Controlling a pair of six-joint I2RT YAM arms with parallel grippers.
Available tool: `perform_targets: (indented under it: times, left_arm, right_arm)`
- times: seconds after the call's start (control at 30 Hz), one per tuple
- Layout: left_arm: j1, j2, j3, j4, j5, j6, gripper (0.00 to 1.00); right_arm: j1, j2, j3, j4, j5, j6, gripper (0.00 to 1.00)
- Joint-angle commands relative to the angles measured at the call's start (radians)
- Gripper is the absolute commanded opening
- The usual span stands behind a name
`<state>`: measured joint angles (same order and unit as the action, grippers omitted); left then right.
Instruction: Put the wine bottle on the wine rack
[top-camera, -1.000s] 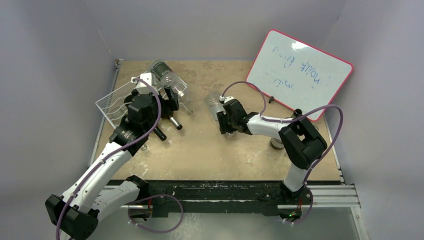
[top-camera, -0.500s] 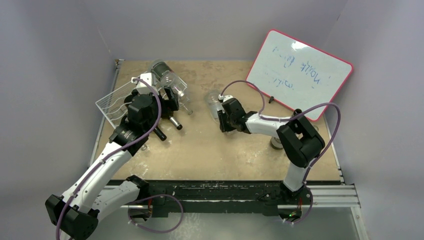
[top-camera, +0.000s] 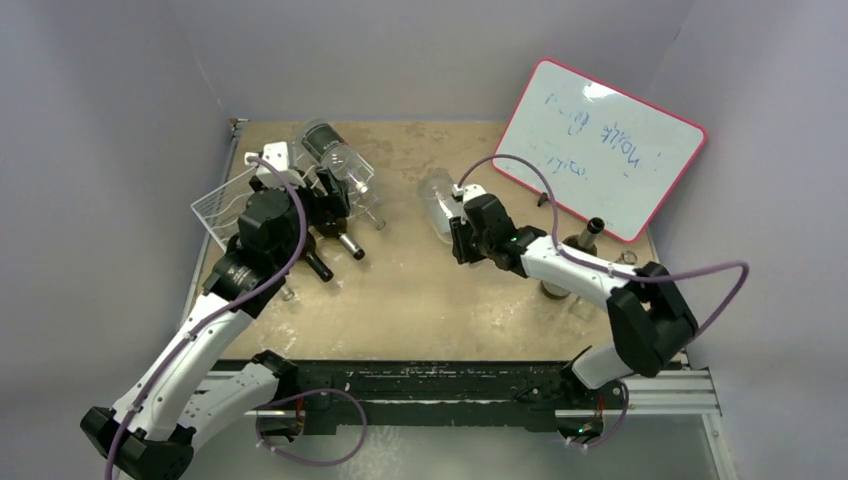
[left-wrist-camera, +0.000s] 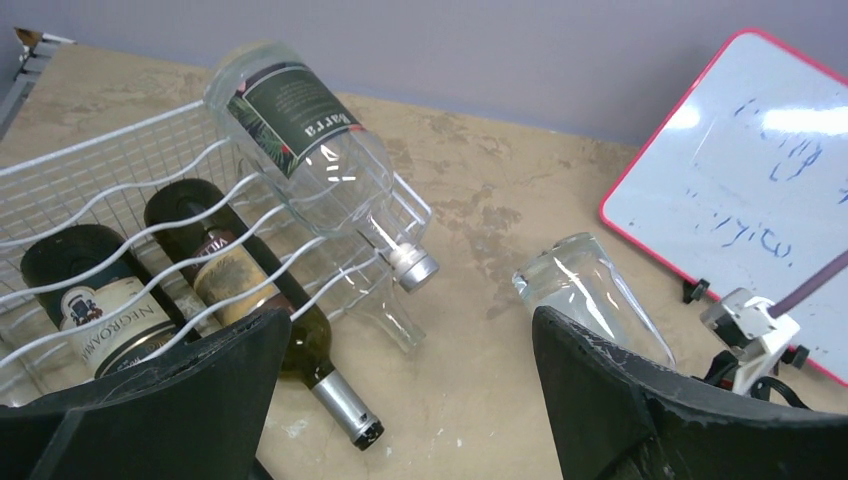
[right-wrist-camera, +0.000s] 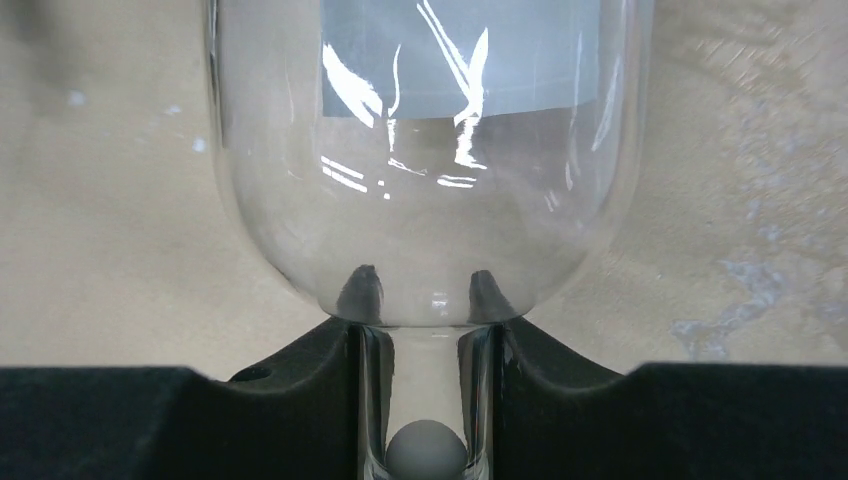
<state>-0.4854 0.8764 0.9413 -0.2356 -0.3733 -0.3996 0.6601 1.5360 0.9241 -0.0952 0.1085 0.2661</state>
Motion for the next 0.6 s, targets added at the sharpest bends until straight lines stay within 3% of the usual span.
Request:
perform_targets:
  times: [0.0, 0.23, 0.57]
  left_arm:
    - [0.004, -0.042, 0.088, 0.006, -0.024, 0.024, 0.92]
    - [0.004, -0.087, 0.151, -0.021, -0.052, 0.050, 0.92]
    - [0.004, -0.172, 0.243, -0.028, -0.117, 0.100, 0.91]
  right_arm:
    - [0.005, -0.183, 0.051, 0.236, -0.011, -0.038, 0.00]
    - [0.062, -0.258, 0.139, 0.212, -0.010, -0.082, 0.00]
    - [0.210, -0.108, 0.427, 0.177, 0.011, -0.114, 0.00]
